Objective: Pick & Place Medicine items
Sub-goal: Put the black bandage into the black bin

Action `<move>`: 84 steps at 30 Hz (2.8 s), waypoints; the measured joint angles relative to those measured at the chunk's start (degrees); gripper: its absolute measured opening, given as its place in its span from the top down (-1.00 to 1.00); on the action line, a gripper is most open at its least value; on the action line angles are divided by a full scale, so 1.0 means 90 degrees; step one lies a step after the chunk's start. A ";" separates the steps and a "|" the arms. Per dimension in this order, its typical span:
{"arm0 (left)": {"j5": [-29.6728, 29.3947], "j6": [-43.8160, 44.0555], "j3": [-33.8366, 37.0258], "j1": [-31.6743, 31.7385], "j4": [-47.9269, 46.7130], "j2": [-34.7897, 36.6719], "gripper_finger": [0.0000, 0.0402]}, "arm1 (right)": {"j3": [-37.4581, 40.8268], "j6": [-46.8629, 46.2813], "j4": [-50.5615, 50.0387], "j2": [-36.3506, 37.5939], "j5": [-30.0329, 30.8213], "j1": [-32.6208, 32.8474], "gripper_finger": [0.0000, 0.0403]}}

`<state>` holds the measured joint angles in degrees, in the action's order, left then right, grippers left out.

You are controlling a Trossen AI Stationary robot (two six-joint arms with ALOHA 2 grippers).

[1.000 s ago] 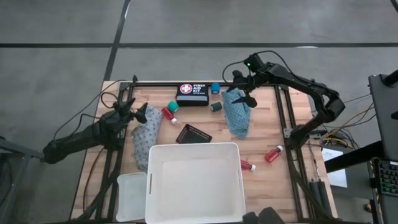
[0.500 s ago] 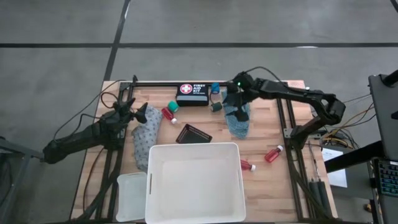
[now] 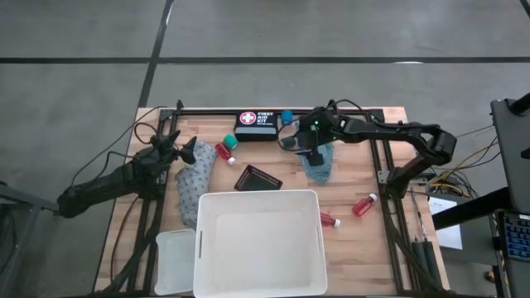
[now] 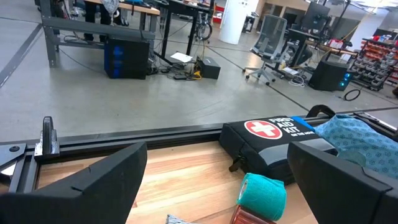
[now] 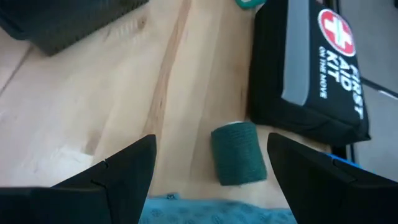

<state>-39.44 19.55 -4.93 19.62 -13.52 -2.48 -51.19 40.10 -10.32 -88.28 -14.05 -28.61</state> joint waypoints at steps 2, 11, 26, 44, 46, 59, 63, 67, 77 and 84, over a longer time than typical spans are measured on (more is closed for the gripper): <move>0.0000 0.0001 0.0000 0.0000 0.0000 0.0000 -0.96 | -0.0053 -0.0149 0.0027 -0.0193 0.0172 0.0032 -0.50; 0.0001 0.0000 -0.0002 0.0002 0.0000 -0.0002 -0.96 | -0.0623 -0.0247 0.0141 -0.1084 0.0782 0.0100 -0.50; 0.0002 0.0002 -0.0002 0.0002 0.0000 -0.0027 -0.96 | -0.0746 -0.0585 0.0173 -0.1616 0.0926 0.0096 -0.50; 0.0000 0.0000 -0.0001 0.0002 0.0000 -0.0039 -0.96 | -0.0749 -0.0611 0.0398 -0.1762 0.1109 0.0096 -0.49; 0.0000 0.0000 -0.0002 0.0002 0.0000 -0.0039 -0.96 | -0.0749 -0.0619 0.0347 -0.1760 0.1052 0.0096 -0.46; 0.0000 0.0001 0.0000 0.0002 0.0000 -0.0039 -0.96 | -0.0722 -0.1433 -0.0934 -0.0834 0.0743 0.0659 -0.39; 0.0000 0.0000 -0.0001 0.0002 0.0001 -0.0041 -0.96 | -0.0734 -0.1036 -0.0823 -0.0482 0.1337 0.0737 -0.41; 0.0000 0.0000 -0.0002 0.0002 0.0000 -0.0041 -0.96 | -0.0734 -0.1006 -0.0804 -0.0479 0.1395 0.0737 -0.42; 0.0000 0.0000 -0.0002 0.0002 0.0000 -0.0041 -0.96 | -0.0732 -0.1668 -0.0181 -0.1403 0.1417 0.0518 -0.45; 0.0000 0.0000 -0.0002 0.0000 0.0000 -0.0041 -0.96 | -0.0732 -0.1842 -0.0122 -0.1791 0.1368 0.0343 -0.39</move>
<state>-39.44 19.55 -4.95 19.62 -13.52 -2.85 -57.78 23.53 -11.42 -104.40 -1.74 -25.52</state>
